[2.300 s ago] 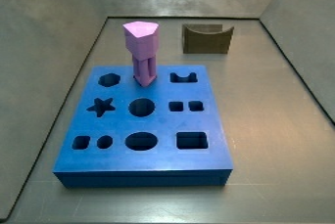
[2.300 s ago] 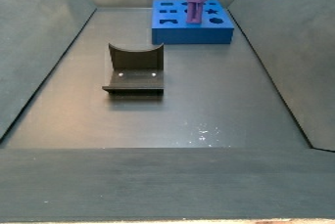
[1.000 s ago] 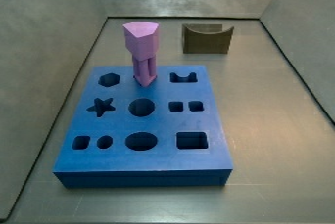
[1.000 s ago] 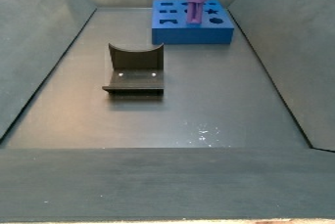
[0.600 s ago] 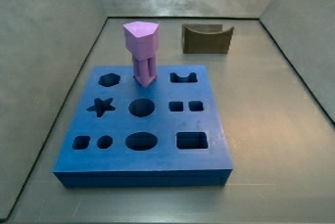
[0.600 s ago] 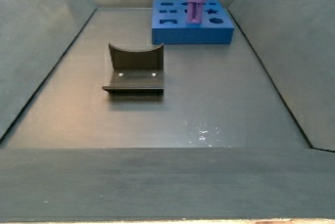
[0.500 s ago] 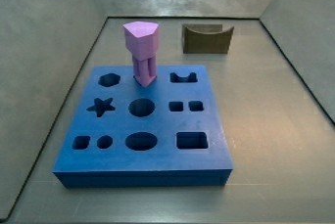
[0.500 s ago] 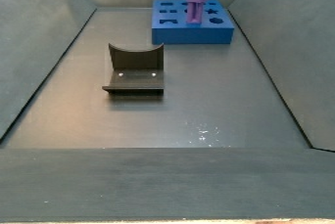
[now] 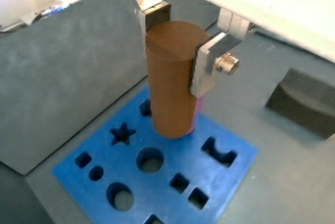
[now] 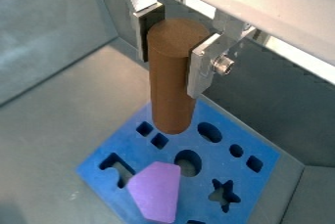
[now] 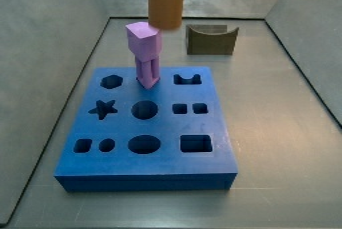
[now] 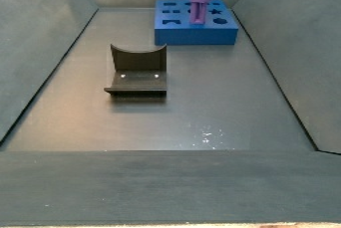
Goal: Pick up the round object. Move to above the board. Insert the round object.
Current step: Insert the round object.
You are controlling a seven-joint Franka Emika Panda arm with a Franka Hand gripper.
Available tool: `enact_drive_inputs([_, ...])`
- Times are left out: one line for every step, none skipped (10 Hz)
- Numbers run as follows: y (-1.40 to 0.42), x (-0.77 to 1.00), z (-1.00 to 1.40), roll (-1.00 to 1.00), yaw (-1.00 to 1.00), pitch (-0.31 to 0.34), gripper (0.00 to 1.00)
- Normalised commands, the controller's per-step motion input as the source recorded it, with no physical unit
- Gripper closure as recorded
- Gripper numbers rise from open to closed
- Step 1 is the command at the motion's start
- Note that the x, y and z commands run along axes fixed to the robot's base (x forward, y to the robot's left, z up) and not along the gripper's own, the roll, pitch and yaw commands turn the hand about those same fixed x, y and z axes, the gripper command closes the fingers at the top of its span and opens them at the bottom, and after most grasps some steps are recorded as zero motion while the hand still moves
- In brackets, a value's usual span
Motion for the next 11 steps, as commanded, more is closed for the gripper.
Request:
enact_drive_inputs([-0.20, -0.11, -0.85, 0.43, 0.00, -0.049, 1.00])
enact_drive_inputs([-0.19, -0.16, -0.82, 0.46, 0.00, -0.080, 1.00])
enact_drive_inputs([-0.21, -0.19, -0.80, 0.54, 0.00, -0.083, 1.00])
enact_drive_inputs([-0.18, -0.14, -0.79, 0.45, 0.00, -0.060, 1.00])
enact_drive_inputs([-0.14, -0.05, -0.78, 0.18, 0.00, -0.020, 1.00])
enact_drive_inputs([-0.06, 0.00, -0.77, 0.00, 0.00, 0.000, 1.00])
enact_drive_inputs([-0.01, 0.00, -0.75, -0.05, -0.02, 0.000, 1.00])
enact_drive_inputs([0.00, 0.02, -0.64, -0.20, -0.05, 0.000, 1.00])
enact_drive_inputs([0.00, 0.00, -0.49, -0.10, -0.05, 0.000, 1.00])
enact_drive_inputs([0.00, 0.00, -0.48, -0.11, -0.05, 0.000, 1.00])
enact_drive_inputs([0.00, 0.00, -0.45, -0.12, -0.05, 0.000, 1.00])
